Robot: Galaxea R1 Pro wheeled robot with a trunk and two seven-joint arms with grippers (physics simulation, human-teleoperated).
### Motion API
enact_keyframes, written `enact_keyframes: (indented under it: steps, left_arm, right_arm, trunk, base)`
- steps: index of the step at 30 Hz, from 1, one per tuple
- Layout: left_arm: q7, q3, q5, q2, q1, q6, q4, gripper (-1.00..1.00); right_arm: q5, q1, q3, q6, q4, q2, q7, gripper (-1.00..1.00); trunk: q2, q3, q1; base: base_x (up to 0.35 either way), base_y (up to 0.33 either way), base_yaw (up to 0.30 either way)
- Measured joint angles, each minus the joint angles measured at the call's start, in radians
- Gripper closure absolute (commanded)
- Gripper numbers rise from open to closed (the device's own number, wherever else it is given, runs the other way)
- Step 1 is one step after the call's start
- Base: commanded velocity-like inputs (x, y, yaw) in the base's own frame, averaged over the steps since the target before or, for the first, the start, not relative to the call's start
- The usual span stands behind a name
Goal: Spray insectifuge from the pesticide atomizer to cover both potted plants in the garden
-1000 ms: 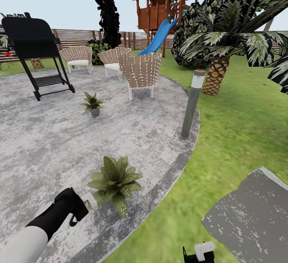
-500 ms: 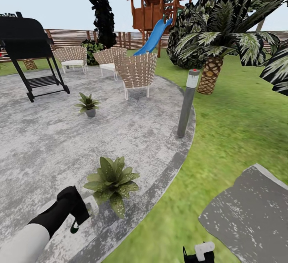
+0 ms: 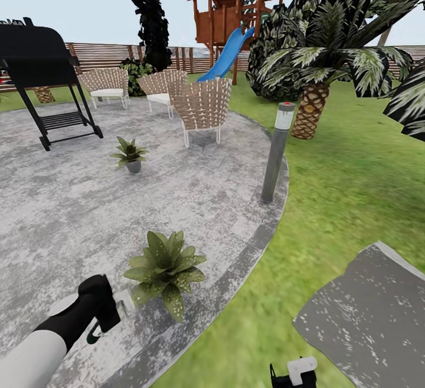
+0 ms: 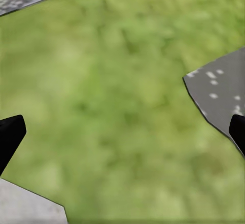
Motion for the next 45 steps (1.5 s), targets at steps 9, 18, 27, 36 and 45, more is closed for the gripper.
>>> enact_keyframes:
  steps: [9,18,27,36,45]
  left_arm:
    - [0.003,-0.001,-0.036,0.018,0.001,0.026,-0.013,1.00]
    - [0.009,-0.008,-0.074,0.010,0.002,0.092,-0.053,1.00]
    - [0.007,-0.011,-0.075,0.010,0.009,0.094,-0.053,1.00]
    - [-0.002,-0.019,-0.143,0.020,0.013,0.080,0.018,1.00]
    - [-0.004,-0.015,-0.149,0.011,-0.002,0.069,0.017,1.00]
  right_arm:
    - [0.000,0.000,0.000,0.000,0.000,0.000,0.000,-1.00]
    - [0.000,0.000,0.000,0.000,0.000,0.000,0.000,-1.00]
    - [0.000,0.000,0.000,0.001,0.000,0.000,0.000,-1.00]
    - [0.000,0.000,0.000,0.000,0.001,0.000,0.000,-1.00]
    - [0.000,0.000,0.000,0.000,0.001,-0.001,0.000,-1.00]
  trunk:
    - [0.000,0.000,0.000]
    - [0.000,0.000,0.000]
    - [0.000,0.000,0.000]
    - [0.000,0.000,0.000]
    - [0.000,0.000,0.000]
  base:
    - [0.000,0.000,0.000]
    - [0.015,0.028,-0.010]
    - [0.096,0.271,-0.223]
    - [0.015,0.018,-0.007]
    - [-0.081,0.013,-0.032]
